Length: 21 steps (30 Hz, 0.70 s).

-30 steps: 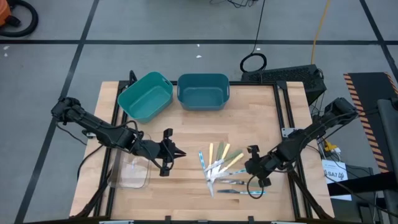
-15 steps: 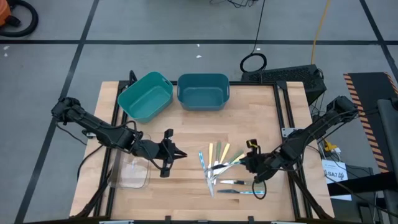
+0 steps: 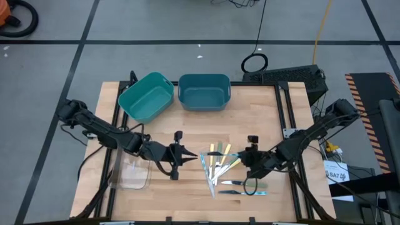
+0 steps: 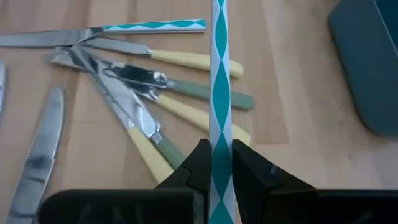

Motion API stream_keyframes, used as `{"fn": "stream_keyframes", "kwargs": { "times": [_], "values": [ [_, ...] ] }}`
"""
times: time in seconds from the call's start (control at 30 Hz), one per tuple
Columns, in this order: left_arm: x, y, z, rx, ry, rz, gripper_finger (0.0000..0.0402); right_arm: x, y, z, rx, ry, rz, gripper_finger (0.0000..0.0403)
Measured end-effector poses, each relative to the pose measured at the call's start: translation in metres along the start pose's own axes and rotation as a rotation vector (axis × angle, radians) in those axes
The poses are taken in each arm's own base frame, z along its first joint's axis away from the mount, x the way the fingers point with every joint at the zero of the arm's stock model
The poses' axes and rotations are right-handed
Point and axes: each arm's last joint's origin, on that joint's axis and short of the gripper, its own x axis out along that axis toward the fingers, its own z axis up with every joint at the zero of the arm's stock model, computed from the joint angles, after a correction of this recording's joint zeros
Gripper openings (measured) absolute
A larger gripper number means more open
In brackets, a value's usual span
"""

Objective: Sort silverware by color (type)
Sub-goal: Put the top right blue table knife into the blue bin

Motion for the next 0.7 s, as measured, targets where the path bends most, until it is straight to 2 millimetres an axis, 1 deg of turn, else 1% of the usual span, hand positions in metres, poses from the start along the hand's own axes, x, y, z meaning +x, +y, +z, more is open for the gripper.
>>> {"fn": "stream_keyframes", "kwargs": {
  "times": [0.1, 0.17, 0.23, 0.4, 0.5, 0.57, 0.63, 0.7],
  "values": [
    [0.002, 0.0, -0.002, 0.025, 0.013, 0.0, 0.0085, 0.005, 0.003, 0.011, 0.002, 0.015, -0.013, 0.0034],
    [0.005, 0.001, -0.003, 0.02, 0.011, 0.008, 0.0116, 0.009, 0.006, 0.017, -0.006, 0.034, -0.023, 0.0034],
    [0.01, 0.001, -0.006, 0.034, 0.015, 0.012, 0.0147, 0.012, 0.01, 0.024, -0.004, 0.035, -0.024, 0.0034],
    [0.025, -0.003, -0.011, 0.105, -0.015, 0.029, 0.0216, 0.022, 0.015, 0.037, -0.042, 0.115, -0.072, 0.0034],
    [0.033, -0.002, -0.016, 0.148, 0.002, 0.096, 0.0245, 0.027, 0.018, 0.047, -0.047, 0.14, -0.089, 0.0034],
    [0.04, -0.001, -0.016, 0.157, 0.01, 0.114, 0.026, 0.031, 0.019, 0.053, -0.052, 0.157, -0.1, 0.0034],
    [0.045, -0.002, -0.017, 0.163, 0.04, 0.115, 0.0269, 0.034, 0.021, 0.057, -0.061, 0.172, -0.116, 0.0034],
    [0.055, -0.003, -0.014, 0.155, 0.06, 0.119, 0.0273, 0.035, 0.022, 0.061, -0.068, 0.178, -0.13, 0.0034]
  ]
}}
